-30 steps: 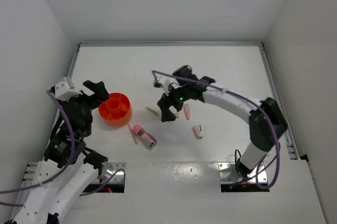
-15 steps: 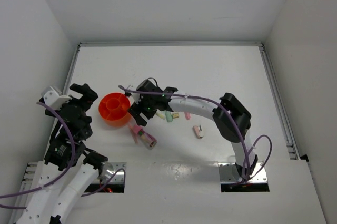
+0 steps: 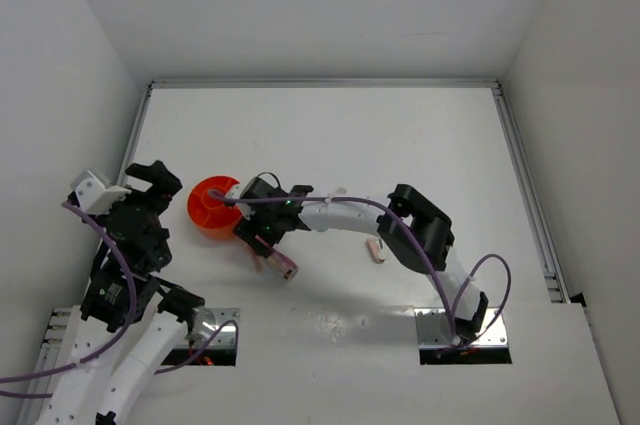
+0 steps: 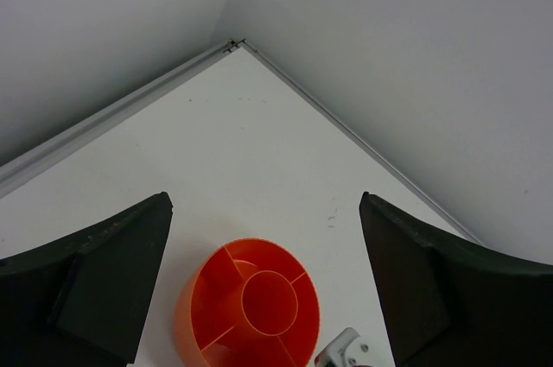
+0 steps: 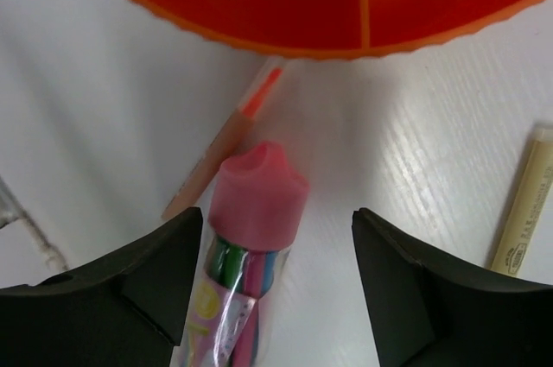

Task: Sort the stationery into containers
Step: Pick up the stationery from the center of the board.

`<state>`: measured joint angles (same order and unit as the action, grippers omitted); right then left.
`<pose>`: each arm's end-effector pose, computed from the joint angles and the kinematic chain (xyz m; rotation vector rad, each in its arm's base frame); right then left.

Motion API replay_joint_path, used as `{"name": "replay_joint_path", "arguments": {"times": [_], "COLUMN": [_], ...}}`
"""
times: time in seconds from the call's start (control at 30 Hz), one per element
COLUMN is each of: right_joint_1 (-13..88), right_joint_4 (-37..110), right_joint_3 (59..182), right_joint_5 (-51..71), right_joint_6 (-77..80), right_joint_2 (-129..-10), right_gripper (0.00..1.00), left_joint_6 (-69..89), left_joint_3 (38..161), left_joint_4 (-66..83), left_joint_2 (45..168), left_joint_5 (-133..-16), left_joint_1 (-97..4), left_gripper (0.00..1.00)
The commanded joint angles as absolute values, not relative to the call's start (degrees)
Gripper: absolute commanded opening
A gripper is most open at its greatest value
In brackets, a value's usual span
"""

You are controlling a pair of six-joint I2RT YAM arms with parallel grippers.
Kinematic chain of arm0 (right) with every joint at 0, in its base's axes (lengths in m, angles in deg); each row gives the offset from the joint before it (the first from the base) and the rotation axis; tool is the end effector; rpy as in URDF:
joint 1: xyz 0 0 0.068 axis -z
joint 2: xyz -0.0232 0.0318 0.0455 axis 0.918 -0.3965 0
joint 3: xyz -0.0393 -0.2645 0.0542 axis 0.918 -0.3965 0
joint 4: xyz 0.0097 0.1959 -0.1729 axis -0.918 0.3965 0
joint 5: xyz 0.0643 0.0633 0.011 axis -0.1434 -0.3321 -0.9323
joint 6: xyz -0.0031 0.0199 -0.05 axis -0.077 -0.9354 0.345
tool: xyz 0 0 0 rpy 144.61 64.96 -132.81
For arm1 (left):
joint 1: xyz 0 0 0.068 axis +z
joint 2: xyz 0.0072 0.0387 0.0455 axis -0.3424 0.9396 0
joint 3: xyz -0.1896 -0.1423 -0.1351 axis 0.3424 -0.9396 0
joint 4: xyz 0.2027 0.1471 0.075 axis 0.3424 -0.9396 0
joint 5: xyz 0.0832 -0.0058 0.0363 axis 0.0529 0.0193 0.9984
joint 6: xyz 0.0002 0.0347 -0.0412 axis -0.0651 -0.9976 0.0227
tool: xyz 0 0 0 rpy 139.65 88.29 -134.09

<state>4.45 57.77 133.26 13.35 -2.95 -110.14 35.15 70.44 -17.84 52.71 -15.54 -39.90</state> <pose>0.2115 0.4064 0.1600 -1.1620 2.3820 0.5640 0.0827 -0.0007 0.3514 -0.8670 1.3542 -0.0483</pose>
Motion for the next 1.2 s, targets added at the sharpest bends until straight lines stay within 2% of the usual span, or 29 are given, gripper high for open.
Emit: {"name": "replay_joint_path", "arguments": {"times": [0.0,0.13,0.23,0.33,0.37,0.43,0.47,0.57,0.8,0.97,1.17], "right_joint_1": [3.2,3.2,2.7,2.7,2.7,2.7,2.7,3.3,3.8,3.8,3.8], "right_joint_4": [59.4,61.3,61.3,61.9,61.9,61.9,61.9,63.2,68.2,57.2,54.1], "right_joint_3": [135.9,136.5,135.7,135.1,134.2,133.3,132.5,131.8,138.8,139.9,150.9], "right_joint_5": [17.5,19.8,20.9,21.6,21.6,21.6,21.1,19.9,19.9,24.5,26.0], "right_joint_6": [-3.5,-3.5,-2.9,-2.9,-2.9,-2.9,-2.9,-2.4,3.9,10.4,12.2], "right_joint_2": [-113.4,-115.9,-115.9,-115.9,-115.3,-113.8,-112.4,-109.9,-97.1,-90.2,-95.8], "right_gripper": [0.68,0.68,0.64,0.44,0.31,0.20,0.11,0.00,0.00,0.00,0.00], "left_joint_6": [35.6,35.6,35.6,35.6,35.6,35.6,35.6,35.6,35.6,35.1,34.5], "left_joint_3": [70.3,70.3,70.3,69.8,69.8,69.8,69.8,69.8,69.8,69.8,69.3], "left_joint_4": [-16.9,-16.9,-16.9,-16.9,-16.9,-16.9,-16.9,-16.9,-16.9,-16.4,-16.4], "left_joint_2": [51.6,51.6,51.6,51.6,51.6,51.1,51.1,51.1,51.1,51.1,51.6], "left_joint_5": [-15.1,-15.1,-15.1,-15.6,-15.6,-15.6,-15.6,-15.6,-15.6,-15.6,-15.6], "left_joint_1": [-39.4,-39.4,-39.4,-39.4,-39.4,-39.4,-39.4,-39.4,-39.4,-39.4,-39.4], "left_gripper": [0.95,0.93,0.92,0.89,0.89,0.88,0.88,0.88,0.87,0.85,0.84]}}
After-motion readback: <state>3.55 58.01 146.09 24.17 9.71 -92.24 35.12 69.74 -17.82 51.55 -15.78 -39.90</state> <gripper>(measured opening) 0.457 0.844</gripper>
